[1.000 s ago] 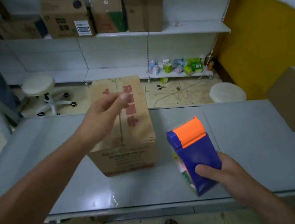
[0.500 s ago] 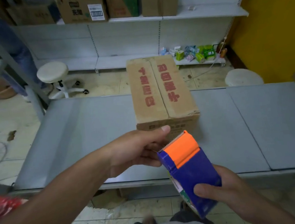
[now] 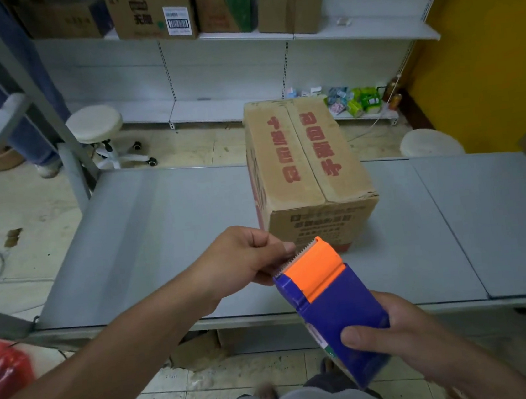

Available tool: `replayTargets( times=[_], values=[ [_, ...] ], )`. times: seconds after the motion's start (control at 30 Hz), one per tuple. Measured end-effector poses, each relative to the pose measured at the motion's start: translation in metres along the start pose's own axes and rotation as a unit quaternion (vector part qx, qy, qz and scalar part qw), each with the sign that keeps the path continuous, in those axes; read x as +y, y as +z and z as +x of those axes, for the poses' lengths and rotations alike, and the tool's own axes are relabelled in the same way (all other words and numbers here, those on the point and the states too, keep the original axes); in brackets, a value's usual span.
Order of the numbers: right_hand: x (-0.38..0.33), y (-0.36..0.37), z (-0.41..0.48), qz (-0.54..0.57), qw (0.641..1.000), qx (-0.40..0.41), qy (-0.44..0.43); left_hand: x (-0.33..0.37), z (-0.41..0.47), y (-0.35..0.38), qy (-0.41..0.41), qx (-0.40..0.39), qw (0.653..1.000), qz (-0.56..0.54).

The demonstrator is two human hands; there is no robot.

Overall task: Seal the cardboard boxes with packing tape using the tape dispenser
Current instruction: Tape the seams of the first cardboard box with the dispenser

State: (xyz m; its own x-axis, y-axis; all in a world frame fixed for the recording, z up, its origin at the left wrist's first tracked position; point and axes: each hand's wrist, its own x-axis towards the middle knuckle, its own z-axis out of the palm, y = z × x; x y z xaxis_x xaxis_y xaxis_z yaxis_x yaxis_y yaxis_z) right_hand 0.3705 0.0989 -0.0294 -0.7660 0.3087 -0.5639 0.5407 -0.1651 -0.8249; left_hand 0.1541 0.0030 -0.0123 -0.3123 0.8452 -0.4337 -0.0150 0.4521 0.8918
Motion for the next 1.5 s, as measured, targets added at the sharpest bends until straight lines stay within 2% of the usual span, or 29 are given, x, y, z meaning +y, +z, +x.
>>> replayTargets(
  times=[0.27, 0.43, 0.57, 0.7, 0.8, 0.9, 1.03, 1.5],
  values=[
    [-0.011, -0.025, -0.005, -0.017, 1.0, -0.02, -0.007, 0.018, 0.01, 0.005, 0.04, 0.036, 0.999, 0.0],
    [-0.023, -0.051, -0.016, -0.047, 0.999, -0.015, -0.013, 0.044, 0.022, 0.015, 0.06, 0.027, 0.998, 0.0],
    [-0.018, -0.072, -0.028, -0.076, 0.997, -0.028, 0.003, 0.073, 0.037, 0.001, 0.095, 0.08, 0.992, -0.026],
    [-0.02, -0.102, -0.034, -0.078, 0.997, -0.026, 0.001, 0.082, 0.046, -0.002, 0.095, 0.086, 0.992, -0.003],
    [-0.037, -0.129, -0.038, -0.111, 0.993, -0.037, -0.016, 0.079, 0.05, 0.006, 0.113, 0.108, 0.987, -0.03],
    [-0.06, -0.158, -0.037, -0.172, 0.984, -0.038, -0.012, 0.067, 0.048, 0.012, 0.135, 0.168, 0.974, -0.073],
    [-0.086, -0.193, -0.03, -0.254, 0.966, -0.048, 0.019, 0.046, 0.041, 0.003, 0.139, 0.278, 0.939, -0.15],
    [-0.14, -0.234, 0.043, -0.401, 0.904, -0.099, 0.111, 0.004, 0.044, 0.032, 0.078, 0.39, 0.888, -0.231]
  ],
)
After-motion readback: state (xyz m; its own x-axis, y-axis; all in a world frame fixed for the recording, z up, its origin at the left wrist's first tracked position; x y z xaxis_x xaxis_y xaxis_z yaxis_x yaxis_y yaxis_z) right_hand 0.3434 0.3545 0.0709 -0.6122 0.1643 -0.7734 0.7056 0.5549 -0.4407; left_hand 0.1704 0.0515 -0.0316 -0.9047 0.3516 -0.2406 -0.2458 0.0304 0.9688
